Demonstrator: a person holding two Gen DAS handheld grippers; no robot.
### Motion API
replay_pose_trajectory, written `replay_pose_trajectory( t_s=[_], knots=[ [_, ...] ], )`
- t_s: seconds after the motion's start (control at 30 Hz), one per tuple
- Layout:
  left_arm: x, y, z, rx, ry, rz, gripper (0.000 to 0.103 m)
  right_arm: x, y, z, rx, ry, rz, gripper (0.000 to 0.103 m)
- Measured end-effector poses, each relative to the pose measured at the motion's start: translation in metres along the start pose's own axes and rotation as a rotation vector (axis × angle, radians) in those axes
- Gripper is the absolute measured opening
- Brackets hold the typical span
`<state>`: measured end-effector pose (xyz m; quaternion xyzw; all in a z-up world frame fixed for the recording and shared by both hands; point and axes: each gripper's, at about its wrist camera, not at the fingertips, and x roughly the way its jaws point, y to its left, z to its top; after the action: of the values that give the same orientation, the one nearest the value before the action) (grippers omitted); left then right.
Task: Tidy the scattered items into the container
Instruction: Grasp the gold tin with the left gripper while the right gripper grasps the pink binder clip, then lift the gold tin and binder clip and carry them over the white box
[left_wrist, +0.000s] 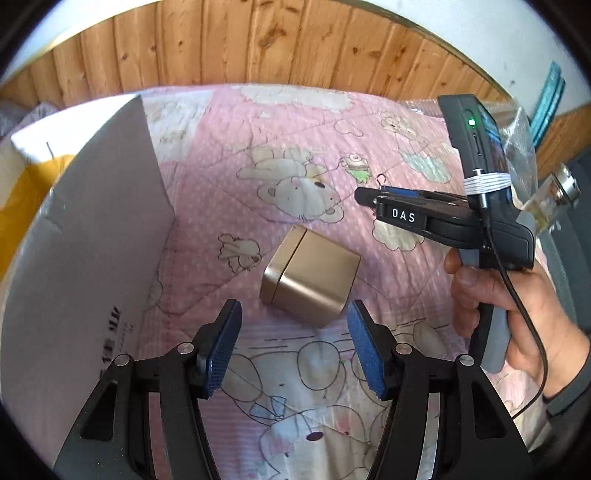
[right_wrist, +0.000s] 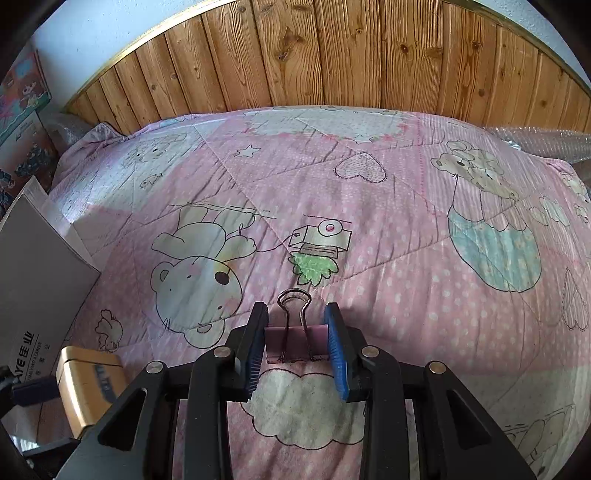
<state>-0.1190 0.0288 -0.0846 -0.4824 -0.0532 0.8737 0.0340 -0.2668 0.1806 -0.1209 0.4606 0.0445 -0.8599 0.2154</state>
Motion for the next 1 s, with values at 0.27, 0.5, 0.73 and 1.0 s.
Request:
replay_pose_trajectory(
  t_s=[0.27, 0.5, 0.73, 1.0],
  knots=[
    [0.012, 0.008, 0.01, 0.022, -0.047, -0.047, 0.062, 0.002, -0.002, 0.001, 0.01, -0.015, 0.01, 0.033],
    [0.025, -0.022, 0.011, 0.075, -0.047, -0.051, 0.062, 0.004, -0.002, 0.002, -0.004, -0.028, 0.011, 0.033],
    [0.05, -0.011, 0.009, -0.011, 0.024, 0.018, 0.053, 0.005, -0.001, 0.002, -0.001, -0.024, 0.012, 0.033],
    [0.03, -0.001, 0.007, -0.069, 0.016, -0.002, 0.052, -0.008, 0.002, -0.001, 0.049, -0.018, 0.043, 0.033]
  ],
)
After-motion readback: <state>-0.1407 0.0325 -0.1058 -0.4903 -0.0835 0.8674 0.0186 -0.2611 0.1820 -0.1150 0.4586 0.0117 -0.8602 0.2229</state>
